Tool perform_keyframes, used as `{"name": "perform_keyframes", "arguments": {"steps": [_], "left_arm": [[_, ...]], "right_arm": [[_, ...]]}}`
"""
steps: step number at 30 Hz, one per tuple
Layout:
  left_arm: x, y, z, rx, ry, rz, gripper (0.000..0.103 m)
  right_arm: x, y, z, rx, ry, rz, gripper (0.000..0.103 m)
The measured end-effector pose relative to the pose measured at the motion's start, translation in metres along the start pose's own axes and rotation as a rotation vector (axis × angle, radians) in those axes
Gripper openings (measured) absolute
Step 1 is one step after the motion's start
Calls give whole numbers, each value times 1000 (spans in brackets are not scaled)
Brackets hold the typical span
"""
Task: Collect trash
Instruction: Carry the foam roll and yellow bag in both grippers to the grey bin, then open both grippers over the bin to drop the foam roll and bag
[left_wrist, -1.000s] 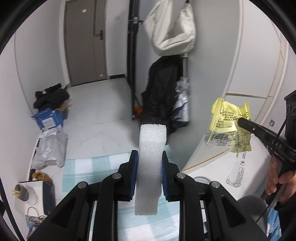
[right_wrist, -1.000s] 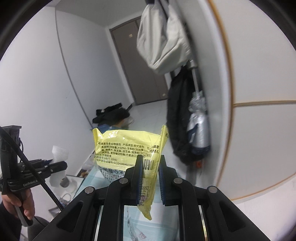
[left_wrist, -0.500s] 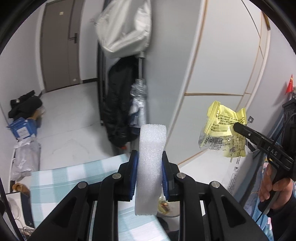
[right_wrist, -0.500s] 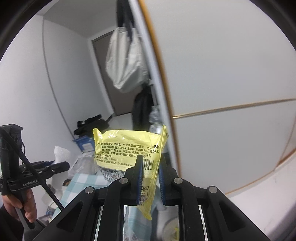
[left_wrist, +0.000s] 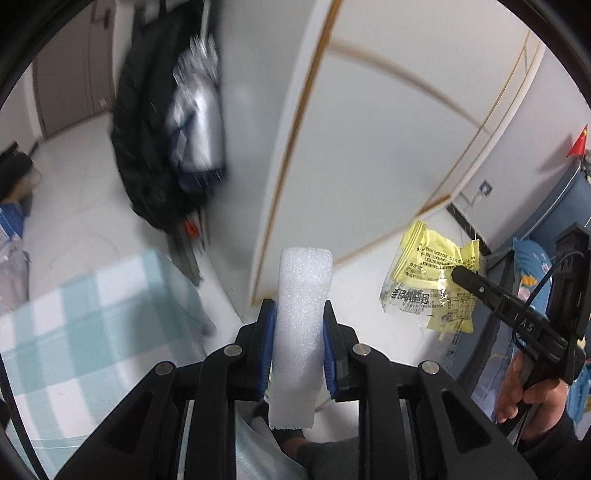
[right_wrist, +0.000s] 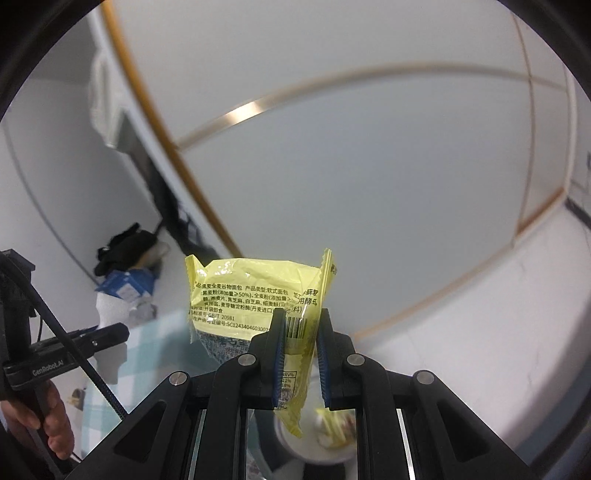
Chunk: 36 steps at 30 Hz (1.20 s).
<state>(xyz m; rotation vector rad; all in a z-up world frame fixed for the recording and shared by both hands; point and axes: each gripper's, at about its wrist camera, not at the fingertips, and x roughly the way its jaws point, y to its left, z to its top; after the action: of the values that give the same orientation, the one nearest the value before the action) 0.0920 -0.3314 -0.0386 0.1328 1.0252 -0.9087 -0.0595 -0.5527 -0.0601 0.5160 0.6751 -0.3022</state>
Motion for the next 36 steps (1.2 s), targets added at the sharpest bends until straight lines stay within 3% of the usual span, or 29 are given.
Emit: {"name": "perform_keyframes", "arguments": {"steps": [8,15,20,28,29,30,32,36], "left_arm": [[94,-11,-18,-28,244,-58,18],[152,-14,-39,-77,445,-68,18],[177,-16,-45,-90,532,-54,18],[196,-4,-49,-166,627,-63,20],[198,-4,-50,-173,635,-63,26],[198,-3,-51,-177,641,-58,42],[197,-3,-50,-186,624,-49,55],[195,-3,-48,-197,617,-67,58]], "right_arm": [[64,-48,-46,140,167,-23,15],[136,-77,-90,276,367,-8,15],[171,-92,-119,328,476,-25,15],[207,-105,-143,389,576,-64,21],[210,-103,-143,393,583,-76,22],[215,-99,-141,395,587,-82,24],[218,-100,-141,402,599,-85,27],[217,-99,-140,389,605,-86,32]]}}
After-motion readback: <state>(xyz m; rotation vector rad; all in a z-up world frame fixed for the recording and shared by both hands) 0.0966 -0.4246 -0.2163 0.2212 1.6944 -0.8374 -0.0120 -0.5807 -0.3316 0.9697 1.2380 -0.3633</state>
